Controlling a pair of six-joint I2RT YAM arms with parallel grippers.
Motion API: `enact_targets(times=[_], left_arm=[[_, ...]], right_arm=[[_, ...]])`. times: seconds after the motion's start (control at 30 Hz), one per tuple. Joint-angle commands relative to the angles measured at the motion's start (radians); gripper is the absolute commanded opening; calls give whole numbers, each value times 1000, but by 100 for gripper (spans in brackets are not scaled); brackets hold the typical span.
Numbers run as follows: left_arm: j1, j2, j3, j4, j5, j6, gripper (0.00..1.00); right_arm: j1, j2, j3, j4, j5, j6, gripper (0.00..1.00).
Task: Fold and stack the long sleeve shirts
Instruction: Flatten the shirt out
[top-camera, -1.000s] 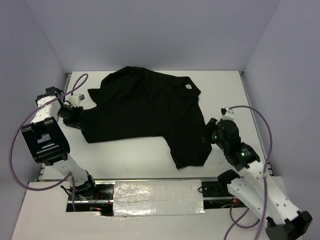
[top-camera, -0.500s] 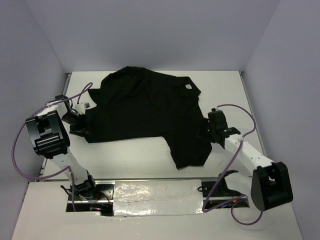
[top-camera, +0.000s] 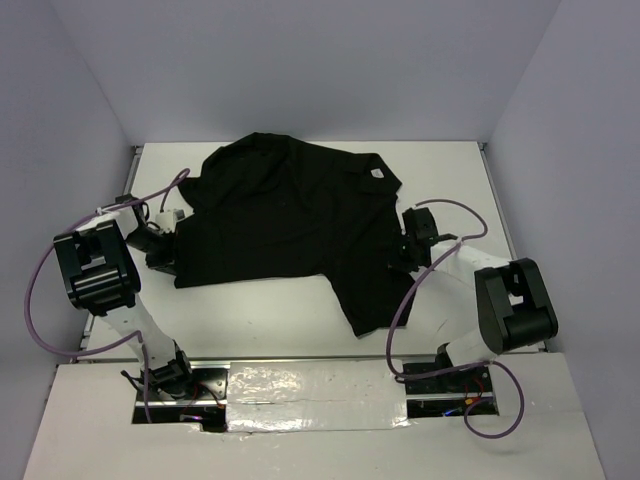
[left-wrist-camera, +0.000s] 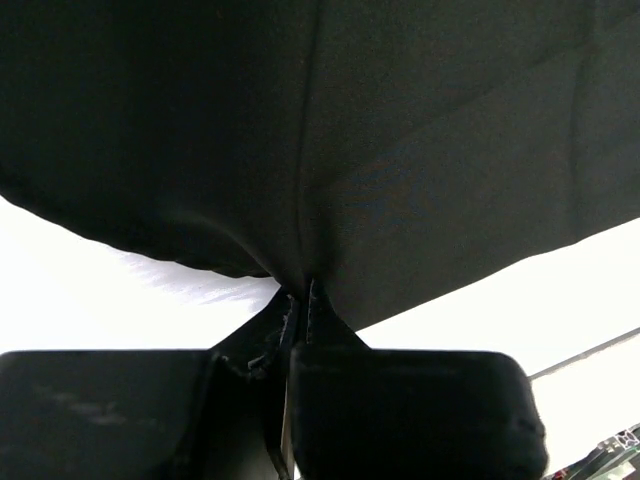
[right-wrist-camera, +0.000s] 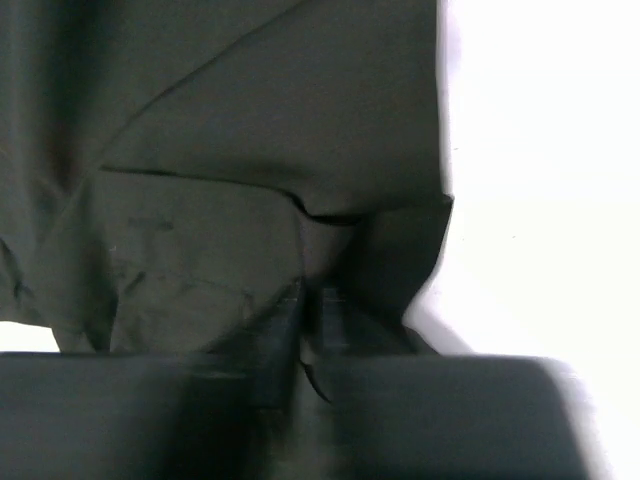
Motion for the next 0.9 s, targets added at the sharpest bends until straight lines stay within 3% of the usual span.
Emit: enact_targets(times=[0.0, 0.13, 0.3, 0.57, 0.77, 0.83, 0.87], left_arm=[[-4, -15, 16, -22, 20, 44, 9], [8, -56, 53, -54, 4, 100, 15], [42, -76, 94, -109, -15, 134, 0], [45, -76, 157, -141, 27, 128, 0], [48, -70, 188, -137, -28, 133, 0], [48, -63, 192, -144, -34, 139, 0], [49, -61, 192, -147, -45, 140, 0]], right_arm=[[-1, -34, -12, -2, 7, -3, 0], [1, -135, -34, -67, 10, -14, 0], [8, -370, -72, -232, 39, -8, 0], [77, -672, -77, -389, -80, 6, 0], [230, -625, -54, -524, -114, 118, 6], [257, -573, -57, -576, -148, 141, 11], [260, -553, -63, -596, -207, 142, 21]])
